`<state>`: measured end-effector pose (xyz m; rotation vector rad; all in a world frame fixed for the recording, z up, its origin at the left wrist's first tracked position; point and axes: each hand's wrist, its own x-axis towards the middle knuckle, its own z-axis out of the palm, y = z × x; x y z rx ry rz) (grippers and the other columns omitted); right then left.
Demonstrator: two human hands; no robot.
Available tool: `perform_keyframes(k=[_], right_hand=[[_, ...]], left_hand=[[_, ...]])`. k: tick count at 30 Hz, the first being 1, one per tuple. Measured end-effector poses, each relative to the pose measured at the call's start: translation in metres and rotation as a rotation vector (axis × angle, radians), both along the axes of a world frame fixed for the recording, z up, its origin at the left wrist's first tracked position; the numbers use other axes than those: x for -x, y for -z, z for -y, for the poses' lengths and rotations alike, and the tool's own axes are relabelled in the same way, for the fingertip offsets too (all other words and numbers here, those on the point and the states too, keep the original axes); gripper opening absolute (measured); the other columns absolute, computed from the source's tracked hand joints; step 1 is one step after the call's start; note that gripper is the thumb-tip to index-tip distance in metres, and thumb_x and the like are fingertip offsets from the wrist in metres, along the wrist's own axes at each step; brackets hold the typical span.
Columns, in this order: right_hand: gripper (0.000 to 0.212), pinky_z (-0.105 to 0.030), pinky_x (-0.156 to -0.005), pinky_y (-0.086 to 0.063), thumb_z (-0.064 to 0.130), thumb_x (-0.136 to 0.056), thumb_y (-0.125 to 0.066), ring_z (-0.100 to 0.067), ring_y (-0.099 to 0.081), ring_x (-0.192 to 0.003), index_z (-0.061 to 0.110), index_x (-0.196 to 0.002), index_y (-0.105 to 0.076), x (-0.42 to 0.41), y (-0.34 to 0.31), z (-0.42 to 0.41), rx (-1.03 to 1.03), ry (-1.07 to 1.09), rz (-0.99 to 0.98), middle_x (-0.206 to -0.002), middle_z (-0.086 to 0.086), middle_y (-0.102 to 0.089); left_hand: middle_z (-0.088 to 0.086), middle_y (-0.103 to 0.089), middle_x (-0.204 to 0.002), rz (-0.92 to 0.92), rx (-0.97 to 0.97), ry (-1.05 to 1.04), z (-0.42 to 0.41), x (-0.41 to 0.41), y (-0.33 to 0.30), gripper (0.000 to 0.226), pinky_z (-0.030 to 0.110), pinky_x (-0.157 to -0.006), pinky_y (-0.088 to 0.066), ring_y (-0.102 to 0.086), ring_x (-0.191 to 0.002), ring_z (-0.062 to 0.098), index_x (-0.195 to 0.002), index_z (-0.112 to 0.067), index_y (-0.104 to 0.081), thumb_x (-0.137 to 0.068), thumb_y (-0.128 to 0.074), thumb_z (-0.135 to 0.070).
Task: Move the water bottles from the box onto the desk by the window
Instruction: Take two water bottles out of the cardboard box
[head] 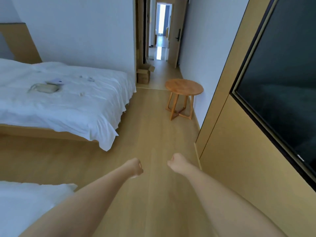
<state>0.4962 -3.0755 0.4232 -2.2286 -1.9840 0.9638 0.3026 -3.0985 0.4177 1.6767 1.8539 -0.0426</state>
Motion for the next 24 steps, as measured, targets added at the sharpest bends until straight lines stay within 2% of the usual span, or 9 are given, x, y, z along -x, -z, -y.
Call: perform_keyframes(k=[2,4,7,9,12,14,17,20,24], right_hand=[[0.022,-0.033,-0.087,-0.043,0.036,-0.097,-0.050,-0.028,-0.057,-0.101,0.015,-0.089,-0.050,0.012,-0.001,-0.040,0.003,-0.055,0.001,-0.101,-0.011,-0.055],[0.018,-0.033,-0.089,-0.044,0.033,-0.098,-0.049,-0.024,-0.052,-0.095,0.015,-0.093,-0.047,0.023,0.002,-0.079,0.011,-0.107,-0.016,-0.101,-0.010,-0.052],[0.016,-0.033,-0.089,-0.044,0.031,-0.098,-0.049,-0.029,-0.057,-0.104,0.015,-0.096,-0.047,0.037,0.011,-0.147,0.010,-0.138,-0.002,-0.106,-0.012,-0.058],[0.019,-0.033,-0.083,-0.044,0.033,-0.098,-0.048,-0.028,-0.054,-0.095,0.014,-0.093,-0.048,0.046,0.016,-0.198,0.009,-0.150,0.008,-0.097,-0.008,-0.053],[0.028,-0.035,-0.090,-0.046,0.035,-0.099,-0.047,-0.030,-0.056,-0.101,0.009,-0.103,-0.058,0.061,0.012,-0.282,-0.002,-0.154,0.026,-0.104,-0.010,-0.059],[0.039,-0.035,-0.095,-0.045,0.036,-0.099,-0.046,-0.031,-0.055,-0.116,0.005,-0.123,-0.054,0.071,0.000,-0.339,-0.010,-0.124,0.033,-0.123,-0.012,-0.058],[0.041,-0.037,-0.097,-0.047,0.037,-0.099,-0.046,-0.029,-0.055,-0.116,0.007,-0.126,-0.053,0.078,-0.016,-0.421,-0.048,-0.063,0.032,-0.127,-0.011,-0.057],[0.040,-0.039,-0.098,-0.047,0.038,-0.099,-0.047,-0.028,-0.056,-0.115,0.008,-0.124,-0.054,0.079,-0.020,-0.488,-0.049,-0.031,0.036,-0.126,-0.010,-0.058],[0.040,-0.041,-0.099,-0.047,0.038,-0.099,-0.047,-0.028,-0.056,-0.117,0.008,-0.125,-0.054,0.079,-0.008,-0.571,-0.009,-0.021,0.021,-0.127,-0.010,-0.058]], left_hand=[[0.003,-0.053,-0.094,0.002,0.007,-0.031,-0.039,0.007,0.001,0.004,0.025,-0.074,-0.040,-0.048,-0.083,0.020,-0.088,-0.016,-0.050,-0.091,-0.050,-0.015],[0.001,-0.052,-0.095,0.003,0.015,-0.055,-0.082,0.020,0.008,0.007,0.023,-0.072,-0.039,-0.048,-0.083,0.019,-0.085,-0.017,-0.049,-0.091,-0.051,-0.015],[0.000,-0.049,-0.093,0.003,0.042,-0.078,-0.150,0.036,0.016,0.021,0.022,-0.070,-0.037,-0.045,-0.082,0.018,-0.074,-0.022,-0.043,-0.090,-0.053,-0.015],[0.000,-0.047,-0.090,0.013,0.048,-0.087,-0.203,0.047,0.019,0.024,0.020,-0.063,-0.036,-0.045,-0.081,0.018,-0.071,-0.021,-0.042,-0.090,-0.053,-0.013],[-0.001,-0.047,-0.077,0.019,0.029,-0.096,-0.286,0.066,0.014,0.006,0.018,-0.054,-0.036,-0.046,-0.064,0.013,-0.095,-0.012,-0.056,-0.092,-0.051,-0.012],[0.000,-0.044,-0.071,0.018,0.005,-0.098,-0.347,0.079,0.005,0.022,0.018,-0.047,-0.033,-0.041,-0.057,0.010,-0.112,-0.005,-0.057,-0.093,-0.049,-0.011],[0.003,-0.049,-0.084,0.030,-0.044,-0.082,-0.438,0.088,-0.008,0.029,0.019,-0.052,-0.036,-0.046,-0.068,0.014,-0.119,-0.002,-0.054,-0.092,-0.049,-0.011],[0.000,-0.040,-0.074,0.025,-0.038,-0.054,-0.514,0.081,-0.015,0.030,0.021,-0.055,-0.032,-0.042,-0.067,0.013,-0.121,0.002,-0.050,-0.094,-0.046,-0.012],[0.000,-0.043,-0.079,0.048,0.017,0.005,-0.603,0.064,-0.010,0.031,0.021,-0.062,-0.036,-0.047,-0.086,0.019,-0.124,0.000,-0.047,-0.097,-0.044,-0.015]])
